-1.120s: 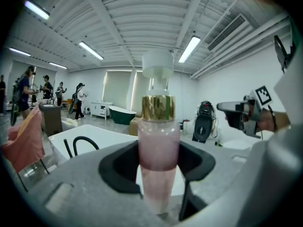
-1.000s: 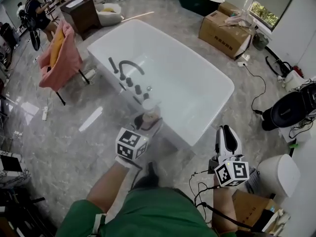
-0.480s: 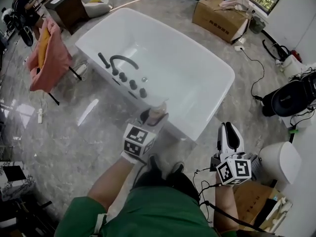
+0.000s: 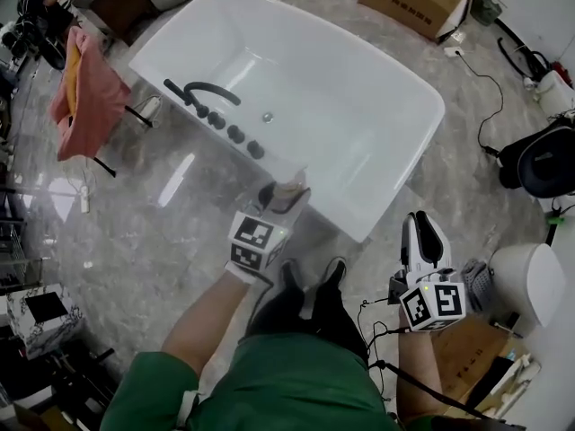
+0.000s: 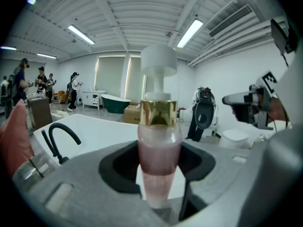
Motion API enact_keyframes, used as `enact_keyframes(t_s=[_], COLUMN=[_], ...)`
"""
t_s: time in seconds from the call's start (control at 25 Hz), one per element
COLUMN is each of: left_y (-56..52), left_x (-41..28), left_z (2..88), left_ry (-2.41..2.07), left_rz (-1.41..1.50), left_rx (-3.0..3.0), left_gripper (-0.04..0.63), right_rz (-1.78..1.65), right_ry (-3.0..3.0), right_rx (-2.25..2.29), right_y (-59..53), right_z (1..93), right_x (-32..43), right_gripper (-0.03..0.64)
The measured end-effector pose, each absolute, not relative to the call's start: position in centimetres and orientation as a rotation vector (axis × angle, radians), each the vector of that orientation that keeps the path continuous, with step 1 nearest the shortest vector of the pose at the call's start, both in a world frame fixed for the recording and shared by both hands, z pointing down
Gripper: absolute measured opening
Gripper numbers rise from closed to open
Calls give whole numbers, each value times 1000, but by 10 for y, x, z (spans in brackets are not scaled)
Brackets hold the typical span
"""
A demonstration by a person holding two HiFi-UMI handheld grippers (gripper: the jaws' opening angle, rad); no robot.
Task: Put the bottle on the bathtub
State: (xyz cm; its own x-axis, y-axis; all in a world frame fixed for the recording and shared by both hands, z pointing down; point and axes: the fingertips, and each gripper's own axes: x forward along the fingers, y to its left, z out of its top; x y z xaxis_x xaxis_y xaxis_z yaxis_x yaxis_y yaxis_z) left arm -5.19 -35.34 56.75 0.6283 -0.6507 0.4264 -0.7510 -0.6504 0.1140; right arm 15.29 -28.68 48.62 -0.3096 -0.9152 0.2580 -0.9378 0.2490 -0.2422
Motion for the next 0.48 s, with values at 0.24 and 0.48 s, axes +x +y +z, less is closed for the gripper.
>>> enact_keyframes(t_s=[0.24,0.48], left_y=[-372,-374], left_x=[-26,-13], left_z=[608,653], left_ry=[-1147,-1146], left_rz=[548,606], left_rx=[2563,2557], left_gripper=[212,212], right_rz=[585,614], right_ry=[-2424,-2400], right_rx=[1778,1755], right_y=[-304,-305], right_z=[515,543], right_x=[187,207], right_gripper=[74,74])
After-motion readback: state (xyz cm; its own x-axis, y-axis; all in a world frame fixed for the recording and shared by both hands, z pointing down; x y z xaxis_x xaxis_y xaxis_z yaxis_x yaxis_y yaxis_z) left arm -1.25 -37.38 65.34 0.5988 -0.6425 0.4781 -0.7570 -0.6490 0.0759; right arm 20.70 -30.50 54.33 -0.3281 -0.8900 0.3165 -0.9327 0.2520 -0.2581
